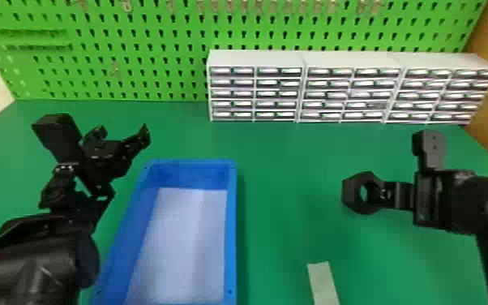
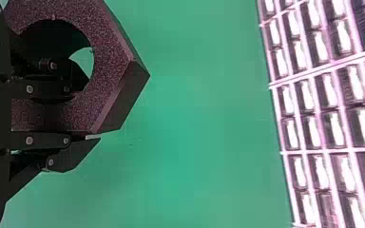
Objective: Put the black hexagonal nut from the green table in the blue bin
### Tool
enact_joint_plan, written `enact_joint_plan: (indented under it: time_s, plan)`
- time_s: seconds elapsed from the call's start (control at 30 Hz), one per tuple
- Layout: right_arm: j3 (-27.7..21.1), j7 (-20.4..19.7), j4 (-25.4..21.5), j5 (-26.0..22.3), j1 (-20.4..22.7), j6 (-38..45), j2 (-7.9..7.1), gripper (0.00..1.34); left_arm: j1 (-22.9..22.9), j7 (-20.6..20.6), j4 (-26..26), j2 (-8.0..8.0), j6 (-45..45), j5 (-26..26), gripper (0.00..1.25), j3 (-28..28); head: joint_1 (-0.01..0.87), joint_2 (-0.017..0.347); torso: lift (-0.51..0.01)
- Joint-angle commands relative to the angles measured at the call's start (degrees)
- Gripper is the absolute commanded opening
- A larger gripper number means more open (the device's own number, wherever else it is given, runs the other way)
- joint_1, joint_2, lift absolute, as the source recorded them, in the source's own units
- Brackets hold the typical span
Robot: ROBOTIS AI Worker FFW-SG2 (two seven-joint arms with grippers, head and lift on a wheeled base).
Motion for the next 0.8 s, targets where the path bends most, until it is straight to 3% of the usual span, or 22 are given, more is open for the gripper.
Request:
enact_joint_plan:
  time_s: [0.0, 0.5, 0.77]
  plan:
    - [-0.2, 0.0, -0.1, -0.7, 0.5, -3.5, 0.2, 0.3, 0.0, 0.1, 0.0, -0.15, 0.0, 0.0, 1.0, -0.1, 0.686, 0.051, -0.097]
    - [1.7, 0.0, -0.4, -4.0, 2.9, -22.6, -0.86, 0.3, 0.1, 0.1, 0.2, -0.15, 0.0, -0.2, 1.0, -0.2, 0.686, 0.051, -0.097]
    - [2.6, 0.0, -0.5, -4.2, 3.4, -27.8, -1.03, 0.29, 0.1, 0.1, 0.4, -0.15, 0.0, -0.3, 1.0, -0.2, 0.686, 0.051, -0.097]
